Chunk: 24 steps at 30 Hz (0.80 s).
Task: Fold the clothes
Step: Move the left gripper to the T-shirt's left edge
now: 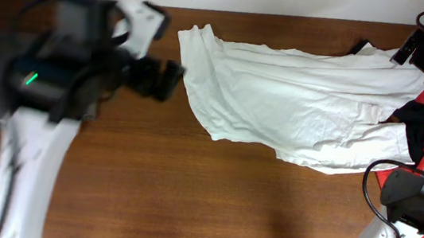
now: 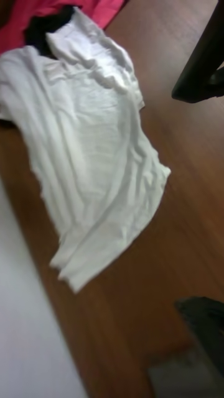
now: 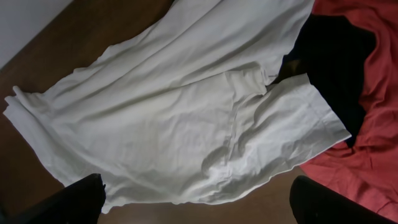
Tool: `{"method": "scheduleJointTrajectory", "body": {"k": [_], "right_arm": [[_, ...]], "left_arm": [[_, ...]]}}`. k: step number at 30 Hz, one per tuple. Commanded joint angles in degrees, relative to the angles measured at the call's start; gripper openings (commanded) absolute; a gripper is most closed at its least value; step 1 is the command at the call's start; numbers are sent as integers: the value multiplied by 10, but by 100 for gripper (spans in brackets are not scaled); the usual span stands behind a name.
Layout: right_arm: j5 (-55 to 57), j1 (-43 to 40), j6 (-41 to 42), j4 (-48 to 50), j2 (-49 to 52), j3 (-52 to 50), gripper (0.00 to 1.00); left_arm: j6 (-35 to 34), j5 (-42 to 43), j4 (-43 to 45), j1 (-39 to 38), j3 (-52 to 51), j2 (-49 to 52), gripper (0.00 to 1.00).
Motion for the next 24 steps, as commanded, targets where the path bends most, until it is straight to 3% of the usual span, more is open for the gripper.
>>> {"method": "scheduleJointTrajectory", "body": {"k": [1,9,10,11,12,13,24], "right_arm": [[3,1,3,-3,0,-3,99],[3,1,3,-3,0,-3,99],[3,1,3,-3,0,-3,99],[3,1,3,-3,0,-3,99],[3,1,3,-3,0,-3,99],[3,1,3,-3,0,-3,99],[3,1,3,-3,0,-3,99]], "left_arm": [[-3,15,11,-12,12,60,99],[-27,32,25,-27,11,190,98],[-44,31,25,-30,11,207,70],[-57,31,26,-32,11,224,31],[-69,31,26,-35,11,238,7],[-82,31,26,-38,11,253,0],[-140,31,22,-87,9,386,0]]}}
